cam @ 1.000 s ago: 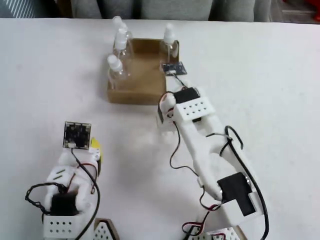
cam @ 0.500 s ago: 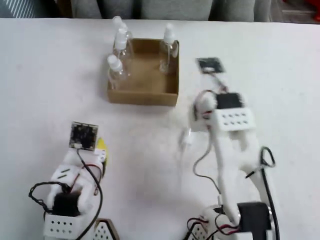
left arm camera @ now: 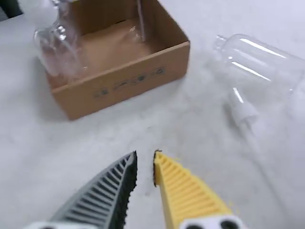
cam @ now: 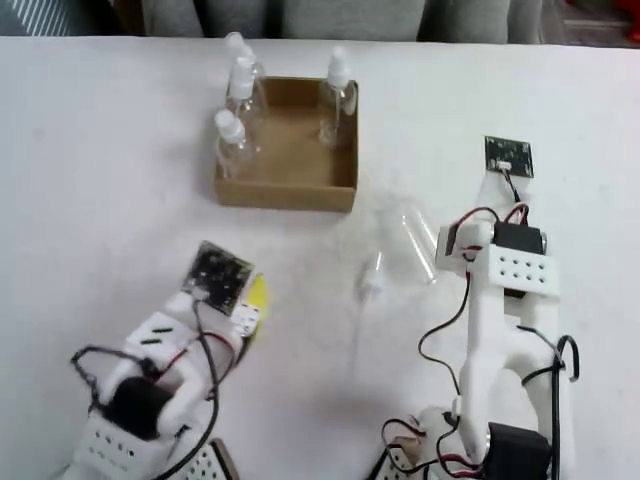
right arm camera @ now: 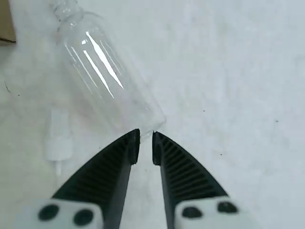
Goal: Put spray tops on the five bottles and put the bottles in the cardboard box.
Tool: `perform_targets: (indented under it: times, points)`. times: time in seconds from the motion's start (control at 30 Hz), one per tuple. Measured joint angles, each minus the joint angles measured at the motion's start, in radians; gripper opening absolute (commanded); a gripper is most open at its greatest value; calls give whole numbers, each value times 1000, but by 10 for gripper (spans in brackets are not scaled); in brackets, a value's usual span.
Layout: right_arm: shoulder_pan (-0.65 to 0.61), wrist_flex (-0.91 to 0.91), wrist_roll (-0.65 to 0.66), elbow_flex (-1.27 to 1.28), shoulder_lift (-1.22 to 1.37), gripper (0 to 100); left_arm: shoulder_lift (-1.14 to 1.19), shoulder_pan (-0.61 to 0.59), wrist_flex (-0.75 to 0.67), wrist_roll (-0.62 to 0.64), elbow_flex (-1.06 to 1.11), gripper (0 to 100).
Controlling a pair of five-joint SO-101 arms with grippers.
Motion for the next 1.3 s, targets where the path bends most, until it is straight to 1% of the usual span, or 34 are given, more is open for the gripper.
perform_targets:
  times: [0.1,0.2,0.3,0.37,0.57,0.73,1.0,1.2,1.23,1.3]
  points:
    - [2,0,0,0,-2,16,206,143,-26,63,-81,80]
    - [2,0,0,0,-2,16,410,282,-149,129,-120,80]
    - [2,-17,3,5,-2,15,592,367,-278,147,-158,80]
    - [2,-40,3,9,-2,16,715,396,-342,149,-199,80]
    - [2,-86,3,38,-2,18,1049,405,-470,149,-339,80]
    - [2,-107,3,38,-2,18,1249,407,-542,149,-433,80]
    - [2,-120,3,38,-2,18,1430,404,-552,149,-611,80]
    - [-40,-120,3,38,-2,17,1557,345,-552,150,-706,82]
    - [-43,-120,3,38,-2,17,1577,342,-552,150,-718,98]
    - [-38,-120,3,38,-2,16,1605,339,-552,149,-738,176]
